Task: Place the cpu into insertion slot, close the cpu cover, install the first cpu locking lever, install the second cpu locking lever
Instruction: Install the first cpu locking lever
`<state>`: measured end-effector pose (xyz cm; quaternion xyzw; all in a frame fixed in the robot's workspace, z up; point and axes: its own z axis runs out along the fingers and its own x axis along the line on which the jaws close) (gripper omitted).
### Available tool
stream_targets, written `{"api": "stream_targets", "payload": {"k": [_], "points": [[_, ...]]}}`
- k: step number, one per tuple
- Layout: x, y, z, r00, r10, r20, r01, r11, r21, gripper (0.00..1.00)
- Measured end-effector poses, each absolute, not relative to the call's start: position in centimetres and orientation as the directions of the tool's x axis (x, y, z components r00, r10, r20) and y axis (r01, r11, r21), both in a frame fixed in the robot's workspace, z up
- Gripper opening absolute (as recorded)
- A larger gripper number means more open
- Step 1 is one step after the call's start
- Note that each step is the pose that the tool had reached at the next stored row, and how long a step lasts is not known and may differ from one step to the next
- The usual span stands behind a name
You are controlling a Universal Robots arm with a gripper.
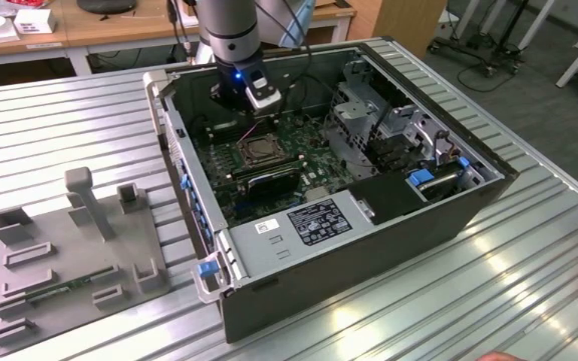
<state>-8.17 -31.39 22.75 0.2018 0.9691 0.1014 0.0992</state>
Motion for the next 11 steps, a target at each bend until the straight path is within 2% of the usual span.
{"api": "stream_targets", "payload": {"k": [4,11], "points": [[-8.42,-31.95,22.74,-0.899,0.41,-0.151,0.368,0.897,0.244,0.1],[-8.42,-32.45,22.7,-0.899,0.415,-0.138,0.363,0.884,0.295,0.1]]}}
